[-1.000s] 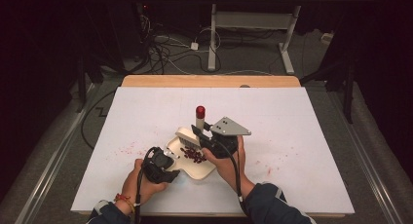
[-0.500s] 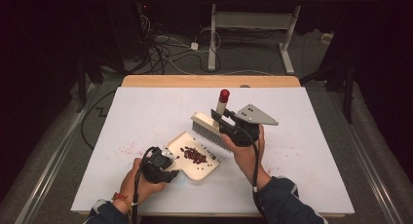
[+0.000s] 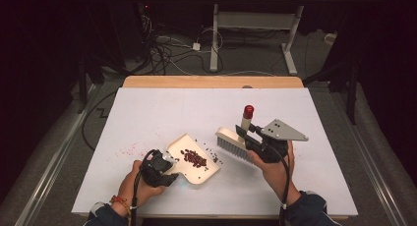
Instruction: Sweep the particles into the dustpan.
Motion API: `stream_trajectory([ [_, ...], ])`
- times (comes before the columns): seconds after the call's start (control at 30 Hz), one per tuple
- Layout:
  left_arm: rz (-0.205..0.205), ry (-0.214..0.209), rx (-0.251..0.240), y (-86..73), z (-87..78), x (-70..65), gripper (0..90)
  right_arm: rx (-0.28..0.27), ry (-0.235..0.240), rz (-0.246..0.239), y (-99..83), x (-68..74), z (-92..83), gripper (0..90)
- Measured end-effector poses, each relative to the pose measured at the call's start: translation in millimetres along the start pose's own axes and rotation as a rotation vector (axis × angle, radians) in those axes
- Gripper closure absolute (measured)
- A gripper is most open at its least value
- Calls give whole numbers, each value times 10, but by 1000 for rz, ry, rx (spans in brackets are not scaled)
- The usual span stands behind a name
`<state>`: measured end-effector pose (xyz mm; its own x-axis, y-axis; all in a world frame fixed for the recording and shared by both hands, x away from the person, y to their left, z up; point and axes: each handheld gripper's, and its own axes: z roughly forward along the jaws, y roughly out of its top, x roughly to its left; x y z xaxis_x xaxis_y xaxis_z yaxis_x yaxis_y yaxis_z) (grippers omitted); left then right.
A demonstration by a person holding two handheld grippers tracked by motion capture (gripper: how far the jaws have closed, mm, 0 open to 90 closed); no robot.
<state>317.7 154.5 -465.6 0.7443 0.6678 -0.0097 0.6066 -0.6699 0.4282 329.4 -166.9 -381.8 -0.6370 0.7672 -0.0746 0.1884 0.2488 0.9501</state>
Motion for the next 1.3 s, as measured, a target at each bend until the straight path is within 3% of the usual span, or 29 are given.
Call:
stream_trajectory([
  [0.07,0,3,3,4,-3,-5,641,47,2,9,-71,44,-37,707],
  [0.13,3,5,10,10,-6,-7,641,59,25,26,-115,89,-37,708],
  [0.3,25,11,34,20,-27,-9,642,55,49,19,-108,256,1,707],
  [0.47,19,7,41,24,-17,-8,642,55,70,20,-100,356,30,707],
  [0.6,19,8,40,22,-20,-10,641,41,116,36,-81,451,53,707],
  [0.73,20,3,38,8,-23,-4,641,21,144,9,-43,541,46,707],
  [0.77,21,2,38,6,-23,-1,641,5,133,-20,-21,546,18,707],
  [0.93,26,-2,37,0,-26,5,641,-30,116,-15,29,447,-37,707],
  [1.0,29,-3,39,-5,-31,5,641,-32,80,-6,54,332,-61,707],
  [1.2,34,-12,44,-40,-48,9,641,-23,9,-20,24,194,-65,707],
  [1.3,26,-17,45,-45,-47,18,641,-25,-29,-21,4,120,35,707],
])
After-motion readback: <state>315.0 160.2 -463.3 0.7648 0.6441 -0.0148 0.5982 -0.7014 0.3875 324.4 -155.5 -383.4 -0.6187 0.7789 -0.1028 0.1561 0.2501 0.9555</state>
